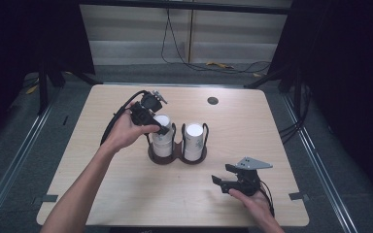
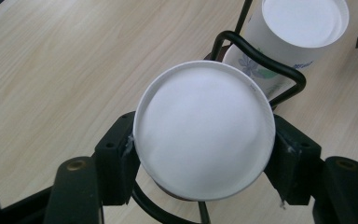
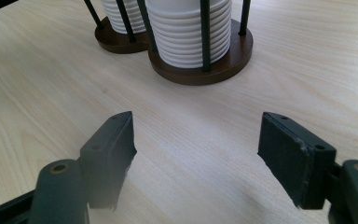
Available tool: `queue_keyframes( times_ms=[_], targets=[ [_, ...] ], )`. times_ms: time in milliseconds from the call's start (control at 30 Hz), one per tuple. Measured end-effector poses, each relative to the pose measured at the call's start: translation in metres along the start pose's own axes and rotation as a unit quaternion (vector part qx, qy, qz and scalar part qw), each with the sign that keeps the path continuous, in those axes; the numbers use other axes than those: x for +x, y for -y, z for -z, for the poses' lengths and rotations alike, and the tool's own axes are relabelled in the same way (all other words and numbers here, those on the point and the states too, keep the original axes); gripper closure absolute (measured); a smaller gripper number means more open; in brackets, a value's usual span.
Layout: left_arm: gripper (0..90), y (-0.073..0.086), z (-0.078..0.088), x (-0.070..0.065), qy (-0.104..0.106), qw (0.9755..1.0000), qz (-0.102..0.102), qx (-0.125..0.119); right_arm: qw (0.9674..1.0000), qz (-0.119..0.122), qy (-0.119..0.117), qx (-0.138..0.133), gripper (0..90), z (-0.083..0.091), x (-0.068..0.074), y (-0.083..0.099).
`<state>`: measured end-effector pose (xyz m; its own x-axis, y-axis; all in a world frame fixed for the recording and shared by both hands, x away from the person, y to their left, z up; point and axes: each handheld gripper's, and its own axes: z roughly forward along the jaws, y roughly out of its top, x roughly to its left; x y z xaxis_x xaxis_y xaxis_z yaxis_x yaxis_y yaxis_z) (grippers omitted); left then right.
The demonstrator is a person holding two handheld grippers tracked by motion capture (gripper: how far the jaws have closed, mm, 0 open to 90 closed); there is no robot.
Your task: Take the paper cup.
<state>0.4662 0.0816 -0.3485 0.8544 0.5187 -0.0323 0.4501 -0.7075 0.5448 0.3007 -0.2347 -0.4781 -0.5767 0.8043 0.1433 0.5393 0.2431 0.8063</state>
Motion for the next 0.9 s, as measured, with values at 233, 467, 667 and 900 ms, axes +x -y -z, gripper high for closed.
queue_keyframes(
  times_ms=[233, 467, 667, 900],
  targets=[
    [35.0, 0.001, 0.005, 0.001, 0.0, 1.0, 0.001, -0.009, 1.0, -0.002, 0.0, -0.001, 27.1, 0.0, 0.0, 0.0],
    [35.4, 0.002, 0.007, 0.0, -0.001, 0.9999, 0.002, -0.016, 1.0, 0.003, -0.001, 0.001, 27.1, -0.001, 0.0, 0.0],
    [35.5, 0.003, 0.01, -0.003, -0.005, 0.9998, -0.003, -0.02, 1.0, 0.002, 0.0, 0.001, 27.1, -0.001, 0.0, 0.0],
    [35.6, 0.006, 0.019, -0.001, -0.005, 0.9995, 0.003, -0.032, 1.0, 0.003, -0.001, 0.001, 27.1, -0.001, 0.0, 0.0]
  ],
)
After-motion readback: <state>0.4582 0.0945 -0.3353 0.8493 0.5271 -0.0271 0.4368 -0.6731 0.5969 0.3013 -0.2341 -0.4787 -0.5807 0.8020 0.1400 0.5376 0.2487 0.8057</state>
